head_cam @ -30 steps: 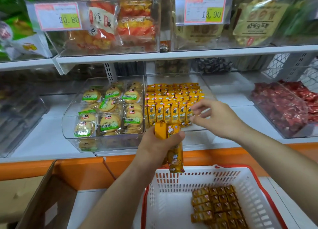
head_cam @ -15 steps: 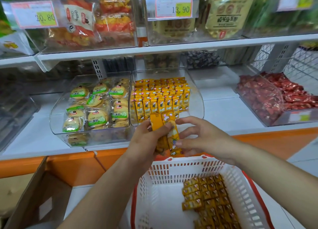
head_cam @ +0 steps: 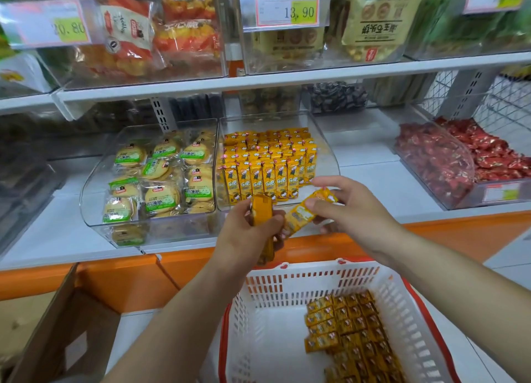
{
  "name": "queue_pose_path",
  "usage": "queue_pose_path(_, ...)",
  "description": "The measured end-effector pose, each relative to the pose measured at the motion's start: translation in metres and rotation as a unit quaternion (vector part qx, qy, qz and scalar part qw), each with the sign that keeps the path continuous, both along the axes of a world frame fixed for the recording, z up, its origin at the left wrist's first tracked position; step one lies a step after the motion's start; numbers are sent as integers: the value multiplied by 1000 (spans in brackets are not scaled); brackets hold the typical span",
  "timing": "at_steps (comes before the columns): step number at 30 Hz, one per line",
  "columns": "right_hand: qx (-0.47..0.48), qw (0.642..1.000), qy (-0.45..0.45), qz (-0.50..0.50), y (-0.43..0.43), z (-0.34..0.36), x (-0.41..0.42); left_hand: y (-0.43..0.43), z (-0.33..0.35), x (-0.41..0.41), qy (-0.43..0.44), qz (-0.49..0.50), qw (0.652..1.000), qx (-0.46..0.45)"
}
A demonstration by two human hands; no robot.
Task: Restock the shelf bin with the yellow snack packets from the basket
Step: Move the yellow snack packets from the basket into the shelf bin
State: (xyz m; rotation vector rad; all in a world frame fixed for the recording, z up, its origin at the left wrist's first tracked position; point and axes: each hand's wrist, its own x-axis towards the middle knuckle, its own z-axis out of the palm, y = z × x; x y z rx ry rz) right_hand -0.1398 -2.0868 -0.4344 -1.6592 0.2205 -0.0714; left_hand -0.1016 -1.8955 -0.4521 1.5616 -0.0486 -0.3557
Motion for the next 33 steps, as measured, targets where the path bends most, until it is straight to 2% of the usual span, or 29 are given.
queue_pose_path(3, -7, 1000, -13, -16, -3, 0, 3, -3, -2, -4, 3, -23, 1000, 11)
queue_pose_path(10, -66, 997, -34, 34, -11, 8, 4, -1, 2, -2, -35, -14, 998, 43)
queue_pose_path(14, -127, 987, -98, -2, -28, 26, 13, 5, 9, 3, -53, 17, 997, 53)
queue_pose_path(18, -289, 946, -139, -46, -47, 35, 47, 9, 11, 4, -46, 13, 998, 39)
queue_pose_path(22, -440, 892, -93, -48, -65, 22, 95, 10, 9, 4, -40, -4, 999, 29)
queue_pose_path(27, -470, 882, -21, -20, -75, 8, 145, 13, 5, 12, -38, -13, 999, 16)
queue_pose_path(33, -578, 812, 39, 67, -67, 9, 179, 12, 1, 19, -13, -11, 1000, 5)
